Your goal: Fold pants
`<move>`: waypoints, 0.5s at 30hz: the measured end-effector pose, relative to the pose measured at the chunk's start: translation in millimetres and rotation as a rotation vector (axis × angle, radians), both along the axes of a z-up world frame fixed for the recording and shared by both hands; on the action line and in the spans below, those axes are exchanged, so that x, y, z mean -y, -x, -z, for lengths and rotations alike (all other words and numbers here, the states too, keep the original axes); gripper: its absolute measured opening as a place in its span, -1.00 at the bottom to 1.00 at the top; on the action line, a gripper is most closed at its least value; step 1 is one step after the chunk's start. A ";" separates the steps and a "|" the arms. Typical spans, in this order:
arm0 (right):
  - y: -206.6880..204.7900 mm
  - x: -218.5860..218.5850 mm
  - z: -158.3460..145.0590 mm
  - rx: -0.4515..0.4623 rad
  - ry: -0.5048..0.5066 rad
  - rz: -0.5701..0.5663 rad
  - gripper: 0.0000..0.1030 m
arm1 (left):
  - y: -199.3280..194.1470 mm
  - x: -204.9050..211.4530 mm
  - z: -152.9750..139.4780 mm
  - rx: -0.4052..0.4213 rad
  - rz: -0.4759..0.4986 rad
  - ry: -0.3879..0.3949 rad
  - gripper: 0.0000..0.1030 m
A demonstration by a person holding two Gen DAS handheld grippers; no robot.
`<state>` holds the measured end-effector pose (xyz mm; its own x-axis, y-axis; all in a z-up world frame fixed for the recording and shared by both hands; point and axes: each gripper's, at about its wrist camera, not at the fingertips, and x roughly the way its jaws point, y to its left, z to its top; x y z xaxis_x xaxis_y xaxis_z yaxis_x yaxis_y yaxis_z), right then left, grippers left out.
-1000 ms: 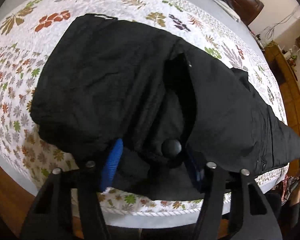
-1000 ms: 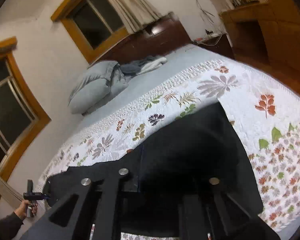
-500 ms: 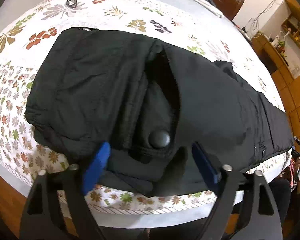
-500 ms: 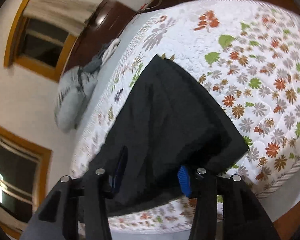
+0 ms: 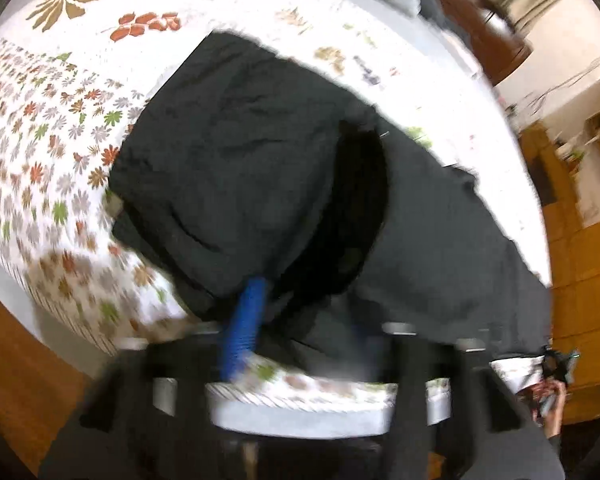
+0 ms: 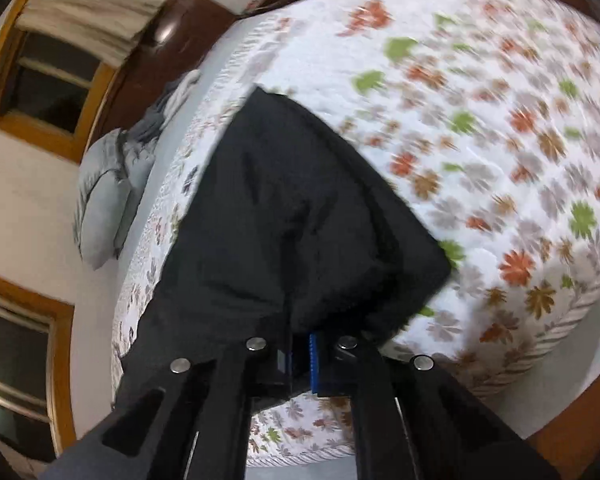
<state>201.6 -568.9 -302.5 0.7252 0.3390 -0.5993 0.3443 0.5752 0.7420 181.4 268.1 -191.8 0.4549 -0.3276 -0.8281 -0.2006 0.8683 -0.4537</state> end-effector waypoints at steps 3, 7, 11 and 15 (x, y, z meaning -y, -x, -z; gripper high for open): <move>12.6 -5.2 -8.7 0.034 -0.078 0.001 0.10 | 27.0 14.9 -21.8 0.101 -0.019 0.053 0.80; 24.9 -34.0 -21.3 0.073 -0.020 -0.059 0.13 | 37.9 31.7 -7.2 0.107 -0.069 0.320 0.80; 28.7 -44.2 -18.4 0.105 -0.081 -0.063 0.14 | 24.1 53.9 20.7 0.051 -0.102 0.387 0.76; 27.6 -53.0 -17.9 0.112 -0.088 -0.082 0.15 | 21.9 69.8 24.7 0.023 -0.115 0.348 0.76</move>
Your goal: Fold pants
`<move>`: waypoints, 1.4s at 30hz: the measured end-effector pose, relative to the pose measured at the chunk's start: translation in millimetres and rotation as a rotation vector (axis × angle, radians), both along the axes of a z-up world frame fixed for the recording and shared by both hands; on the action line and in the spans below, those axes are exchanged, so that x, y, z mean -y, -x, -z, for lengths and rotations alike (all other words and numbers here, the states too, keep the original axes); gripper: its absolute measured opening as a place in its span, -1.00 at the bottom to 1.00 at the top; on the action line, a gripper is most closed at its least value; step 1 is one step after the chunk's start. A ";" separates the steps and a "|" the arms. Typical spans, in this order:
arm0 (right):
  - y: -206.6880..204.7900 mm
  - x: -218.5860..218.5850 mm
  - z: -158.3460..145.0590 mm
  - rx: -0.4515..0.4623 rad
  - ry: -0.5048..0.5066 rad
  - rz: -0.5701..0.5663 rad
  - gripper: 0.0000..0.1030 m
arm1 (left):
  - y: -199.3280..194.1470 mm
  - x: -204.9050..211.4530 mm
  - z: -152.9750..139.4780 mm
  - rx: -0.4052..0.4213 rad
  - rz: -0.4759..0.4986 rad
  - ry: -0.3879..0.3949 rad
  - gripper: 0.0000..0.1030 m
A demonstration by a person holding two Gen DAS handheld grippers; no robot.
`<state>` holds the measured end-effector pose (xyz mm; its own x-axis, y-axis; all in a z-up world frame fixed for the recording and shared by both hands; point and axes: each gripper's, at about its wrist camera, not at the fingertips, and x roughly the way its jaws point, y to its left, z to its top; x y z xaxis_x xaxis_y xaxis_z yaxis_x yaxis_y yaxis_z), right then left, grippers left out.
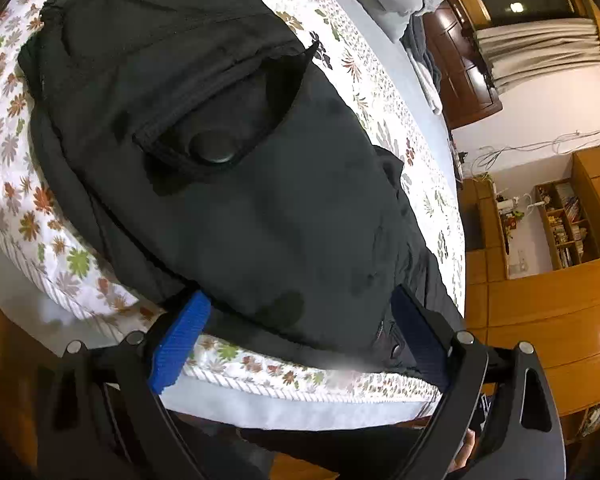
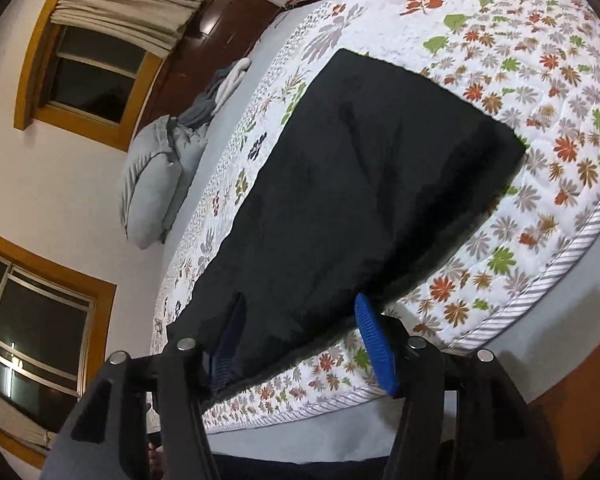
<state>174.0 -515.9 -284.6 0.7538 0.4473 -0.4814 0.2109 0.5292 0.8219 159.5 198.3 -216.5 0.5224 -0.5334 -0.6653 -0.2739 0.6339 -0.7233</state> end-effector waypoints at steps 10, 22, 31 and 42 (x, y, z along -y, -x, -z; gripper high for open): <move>-5.0 14.4 1.7 0.047 -0.037 0.039 0.21 | -7.5 -4.4 -1.1 0.016 -0.141 -0.109 -0.92; -8.6 33.0 21.4 0.041 -0.077 0.079 -0.07 | 8.2 -18.9 4.3 0.031 -0.147 -0.136 -0.77; 19.5 57.8 21.3 0.057 -0.130 0.159 -0.21 | 20.1 -10.4 -32.6 0.079 -0.029 -0.134 0.70; -2.7 64.3 15.0 0.019 -0.013 0.172 -0.32 | -30.6 -20.1 -66.0 0.138 0.083 -0.515 0.81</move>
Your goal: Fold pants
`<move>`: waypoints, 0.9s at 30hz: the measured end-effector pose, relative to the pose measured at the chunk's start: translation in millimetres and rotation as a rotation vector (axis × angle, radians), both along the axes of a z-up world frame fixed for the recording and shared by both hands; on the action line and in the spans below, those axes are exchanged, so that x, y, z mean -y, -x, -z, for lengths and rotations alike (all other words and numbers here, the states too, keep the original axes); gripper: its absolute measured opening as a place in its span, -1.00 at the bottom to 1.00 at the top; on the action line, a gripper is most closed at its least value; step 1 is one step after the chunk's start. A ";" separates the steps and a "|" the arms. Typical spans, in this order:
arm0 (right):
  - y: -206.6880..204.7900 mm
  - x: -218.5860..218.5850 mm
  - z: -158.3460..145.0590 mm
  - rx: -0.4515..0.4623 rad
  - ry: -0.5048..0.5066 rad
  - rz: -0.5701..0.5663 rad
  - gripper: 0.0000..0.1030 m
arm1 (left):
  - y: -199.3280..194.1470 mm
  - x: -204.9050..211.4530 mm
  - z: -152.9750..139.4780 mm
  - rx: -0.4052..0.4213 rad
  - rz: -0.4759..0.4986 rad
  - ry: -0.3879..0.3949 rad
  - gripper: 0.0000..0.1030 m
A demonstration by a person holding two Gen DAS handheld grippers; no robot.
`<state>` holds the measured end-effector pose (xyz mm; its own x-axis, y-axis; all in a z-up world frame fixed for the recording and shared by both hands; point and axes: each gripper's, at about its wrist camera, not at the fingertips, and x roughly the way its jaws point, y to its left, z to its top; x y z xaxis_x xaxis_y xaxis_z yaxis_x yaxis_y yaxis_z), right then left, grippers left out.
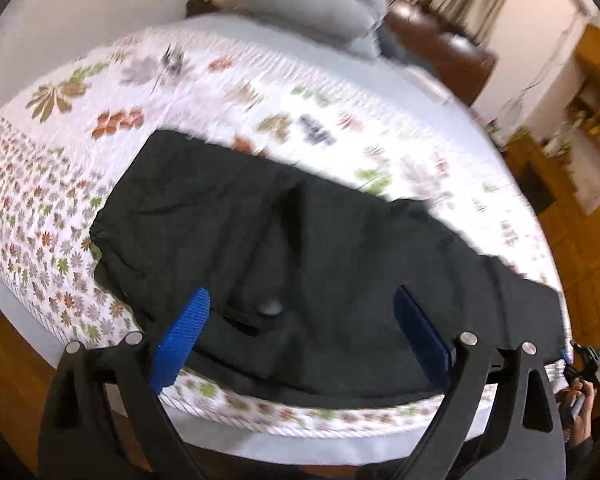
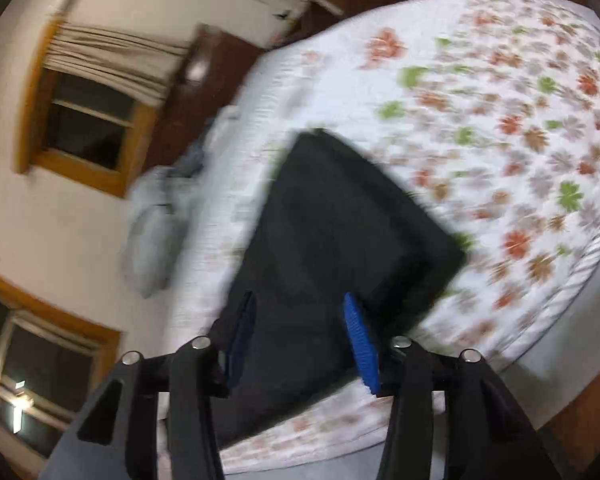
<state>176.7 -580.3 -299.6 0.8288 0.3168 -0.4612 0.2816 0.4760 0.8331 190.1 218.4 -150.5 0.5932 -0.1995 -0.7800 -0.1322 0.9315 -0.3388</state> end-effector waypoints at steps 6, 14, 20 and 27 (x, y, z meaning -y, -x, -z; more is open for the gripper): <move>54.3 33.7 -22.9 0.079 0.066 0.184 -0.10 | -0.7 -14.0 19.7 -0.033 -0.007 0.053 0.81; 42.5 29.8 8.8 0.045 -0.073 0.086 -0.09 | 6.4 -10.1 28.6 -0.033 -0.025 0.059 0.81; 21.2 31.5 20.2 0.067 -0.118 0.085 -0.40 | 4.9 -6.2 25.3 -0.036 -0.021 0.049 0.81; 20.6 38.1 18.5 0.071 -0.066 0.132 -0.76 | 1.1 -0.4 28.1 -0.041 -0.009 0.054 0.81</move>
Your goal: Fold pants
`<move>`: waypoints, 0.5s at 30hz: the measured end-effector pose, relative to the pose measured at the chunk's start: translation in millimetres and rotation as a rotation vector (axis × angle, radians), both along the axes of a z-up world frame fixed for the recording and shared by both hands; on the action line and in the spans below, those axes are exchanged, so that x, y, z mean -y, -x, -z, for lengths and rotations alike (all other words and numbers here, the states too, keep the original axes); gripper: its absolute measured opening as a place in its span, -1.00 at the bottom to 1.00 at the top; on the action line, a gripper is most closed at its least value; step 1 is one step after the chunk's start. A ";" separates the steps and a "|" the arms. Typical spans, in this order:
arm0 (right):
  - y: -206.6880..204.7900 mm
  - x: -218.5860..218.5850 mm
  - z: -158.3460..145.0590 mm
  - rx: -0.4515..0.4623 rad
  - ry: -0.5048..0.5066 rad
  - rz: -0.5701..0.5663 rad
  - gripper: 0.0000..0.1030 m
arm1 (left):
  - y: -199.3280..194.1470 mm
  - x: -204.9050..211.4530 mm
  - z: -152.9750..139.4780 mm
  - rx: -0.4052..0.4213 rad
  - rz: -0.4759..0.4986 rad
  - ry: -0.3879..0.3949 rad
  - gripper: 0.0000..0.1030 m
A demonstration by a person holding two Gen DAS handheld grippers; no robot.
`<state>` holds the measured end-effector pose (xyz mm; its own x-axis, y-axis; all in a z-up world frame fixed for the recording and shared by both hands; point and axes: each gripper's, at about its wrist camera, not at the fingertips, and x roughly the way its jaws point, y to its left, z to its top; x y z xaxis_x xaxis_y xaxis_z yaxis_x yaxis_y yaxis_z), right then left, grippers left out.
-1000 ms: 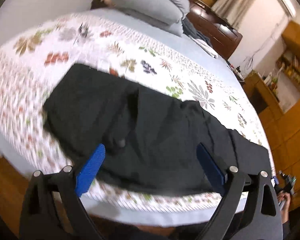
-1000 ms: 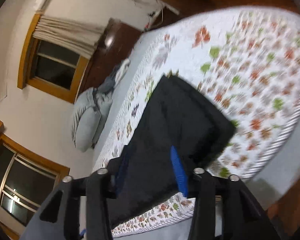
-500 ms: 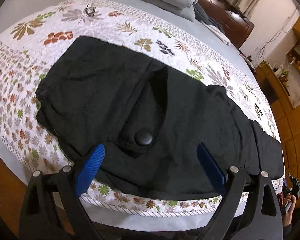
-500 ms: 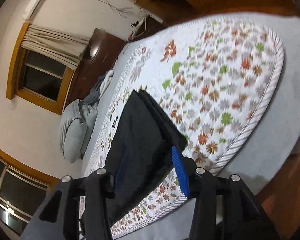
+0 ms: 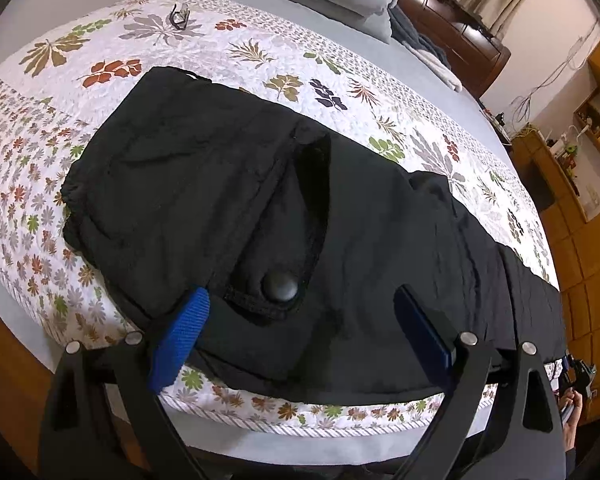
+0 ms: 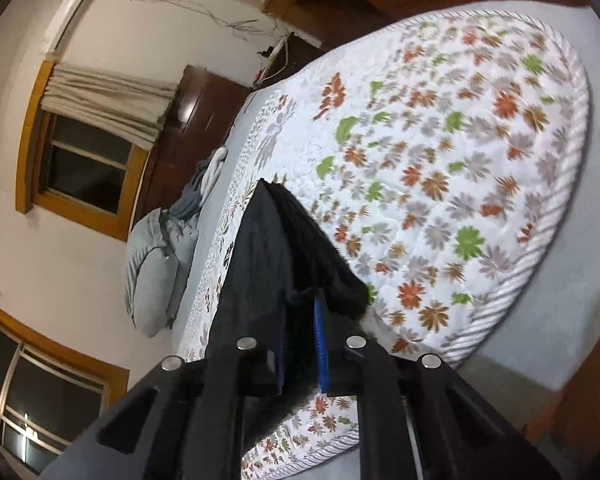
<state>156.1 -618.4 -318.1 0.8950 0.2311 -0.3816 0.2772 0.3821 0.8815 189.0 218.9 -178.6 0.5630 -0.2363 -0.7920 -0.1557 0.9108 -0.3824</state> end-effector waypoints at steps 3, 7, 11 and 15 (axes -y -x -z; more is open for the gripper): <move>3.2 2.5 3.5 -0.001 -0.024 -0.007 -0.14 | -0.7 -2.4 0.8 -0.002 -0.004 0.015 0.81; 24.1 9.4 0.9 0.028 -0.057 0.047 0.31 | 1.6 -8.0 0.5 0.005 -0.017 0.031 0.81; 17.4 4.4 9.1 0.032 -0.074 -0.007 0.31 | 2.2 -12.1 3.7 0.003 -0.029 0.050 0.81; 4.0 -1.5 17.5 0.058 -0.110 -0.029 0.31 | 2.2 -11.6 2.4 0.009 -0.026 0.064 0.81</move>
<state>152.1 -616.8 -335.6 0.9071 0.2951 -0.3000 0.2145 0.2892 0.9329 186.7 230.5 -181.0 0.5764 -0.2718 -0.7706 -0.1754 0.8799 -0.4416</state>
